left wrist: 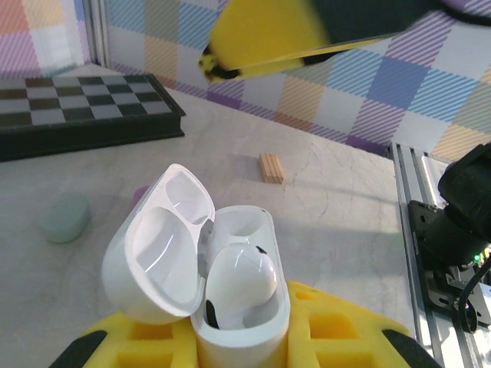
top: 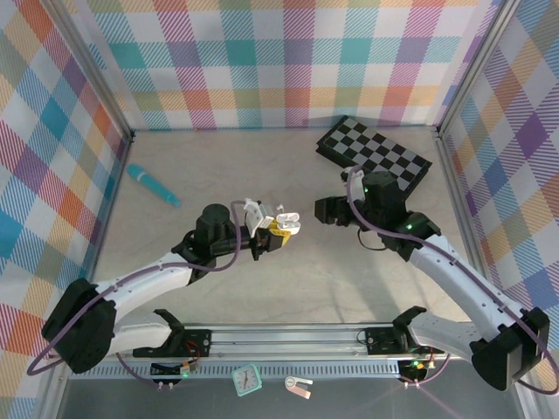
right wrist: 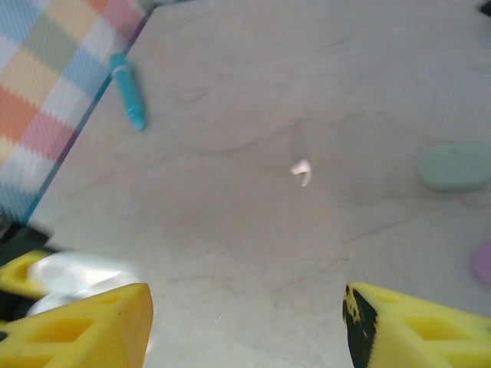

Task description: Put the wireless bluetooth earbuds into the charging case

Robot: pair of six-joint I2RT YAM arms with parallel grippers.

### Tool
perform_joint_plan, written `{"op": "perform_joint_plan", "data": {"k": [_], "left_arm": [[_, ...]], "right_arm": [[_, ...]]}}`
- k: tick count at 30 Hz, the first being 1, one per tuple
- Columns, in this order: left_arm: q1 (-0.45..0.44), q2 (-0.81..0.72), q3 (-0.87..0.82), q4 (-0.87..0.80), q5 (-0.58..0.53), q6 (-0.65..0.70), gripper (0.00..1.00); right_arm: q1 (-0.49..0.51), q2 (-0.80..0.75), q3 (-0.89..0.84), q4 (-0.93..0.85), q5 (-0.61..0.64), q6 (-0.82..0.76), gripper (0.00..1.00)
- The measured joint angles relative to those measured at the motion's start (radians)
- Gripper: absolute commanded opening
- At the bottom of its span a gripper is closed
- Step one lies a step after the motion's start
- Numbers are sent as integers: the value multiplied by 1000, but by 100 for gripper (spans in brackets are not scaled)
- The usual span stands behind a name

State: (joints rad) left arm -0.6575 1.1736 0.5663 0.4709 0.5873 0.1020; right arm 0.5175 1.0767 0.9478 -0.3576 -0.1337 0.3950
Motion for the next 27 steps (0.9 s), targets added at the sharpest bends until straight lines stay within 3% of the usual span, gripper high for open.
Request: {"op": "perform_joint_plan", "data": {"k": [3,8,14,27], "left_arm": [[1,-47,-21,0,-6,0,18],[1,-121,-65,2,-2,-8,18],[1,-167,-69,0,18,-9,18],[1,-168,-73,7,21,-27,17]], "right_arm": [[-71,73,-7,37,-34,36,68],[-79,299,35,77,-106,31,68],[-79,623,244,77,-212,-3,66],[-66,1112,655,69,-333,-23,63]]}}
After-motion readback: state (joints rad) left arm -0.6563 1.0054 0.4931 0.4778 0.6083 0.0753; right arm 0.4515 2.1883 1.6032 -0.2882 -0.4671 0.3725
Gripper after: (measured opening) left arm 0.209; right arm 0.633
